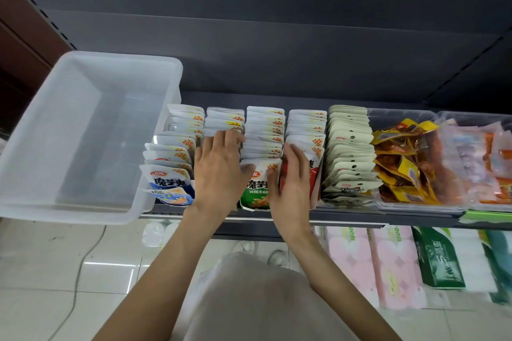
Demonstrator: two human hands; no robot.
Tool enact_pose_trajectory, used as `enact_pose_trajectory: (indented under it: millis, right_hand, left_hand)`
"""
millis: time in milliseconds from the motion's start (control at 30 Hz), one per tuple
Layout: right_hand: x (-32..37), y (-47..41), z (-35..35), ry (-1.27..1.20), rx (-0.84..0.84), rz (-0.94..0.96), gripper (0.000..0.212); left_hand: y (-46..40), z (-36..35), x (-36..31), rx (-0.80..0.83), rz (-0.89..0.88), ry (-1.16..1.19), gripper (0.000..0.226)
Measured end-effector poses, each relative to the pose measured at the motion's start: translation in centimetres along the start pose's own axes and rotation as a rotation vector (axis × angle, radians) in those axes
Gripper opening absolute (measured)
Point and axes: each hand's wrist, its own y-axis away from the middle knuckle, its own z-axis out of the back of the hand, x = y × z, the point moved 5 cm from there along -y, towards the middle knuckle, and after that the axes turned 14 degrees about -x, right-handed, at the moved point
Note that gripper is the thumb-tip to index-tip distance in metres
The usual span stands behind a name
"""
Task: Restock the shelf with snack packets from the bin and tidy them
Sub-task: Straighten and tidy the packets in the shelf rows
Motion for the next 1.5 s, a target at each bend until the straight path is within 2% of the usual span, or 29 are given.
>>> enact_pose_trajectory:
  millis: [133,233,333,500,567,667,733,800,967,1067,1167,1500]
  right_hand:
    - [0.3,-0.1,0.3,0.096,-0.001,0.101,0.053]
    - [0.8,-0.2,-0.1,0.114,0.013,0.228,0.049]
    - [-0.1,-1.0,-1.7,0.259,0.161,0.409,0.053]
    - [-2.1,-3.7,-3.1,0.45,0.37,0.563,0.063]
    - [-1.6,-4.1,-2.7,0.42,0.402,0.594,0.065]
    - [0.5,-6.0,-0.4,0.232,0.328,0.551,0.049]
    - [1.3,-8.1,1.2,0.114,0.313,0.458,0.041]
    - [1.4,-10.1,1.5,0.081,0.429,0.409,0.043]
    - [0.5,-13.6,-1.7,0.219,0.705,0.527,0.046]
    - [0.0,-14.2,-4.1,0.198,0.813,0.518,0.038]
    - [0.3,-14.7,-5.1,0.119,0.788,0.563,0.022]
    - [0.8,-15.3,-6.1,0.087,0.691,0.6,0.01]
  left_hand:
    - [0.0,-0.5,-0.5,0.005,-0.033,-0.019,0.069]
    - [-0.4,-0.3,-1.4,-0.015,-0.096,-0.011,0.076]
    - [-0.6,-0.8,-2.1,0.035,-0.166,-0.054,0.072]
    - [-0.2,-1.1,-1.5,0.101,-0.17,-0.113,0.071]
    - [0.5,-0.5,-1.8,0.03,-0.191,-0.079,0.074]
    - [2.4,0.7,-3.0,-0.225,-0.172,0.109,0.069]
    - [3.8,0.7,-4.2,-0.29,-0.154,0.226,0.066]
    - [4.4,-0.3,-5.4,-0.266,-0.144,0.249,0.068]
    - [1.9,-3.6,-6.1,-0.169,-0.007,-0.034,0.078]
    - [0.5,-4.7,-5.4,-0.184,0.075,-0.06,0.077]
    - [0.0,-5.5,-5.3,-0.164,0.097,-0.077,0.075]
    - [-0.6,-6.2,-6.2,-0.228,0.058,-0.116,0.072]
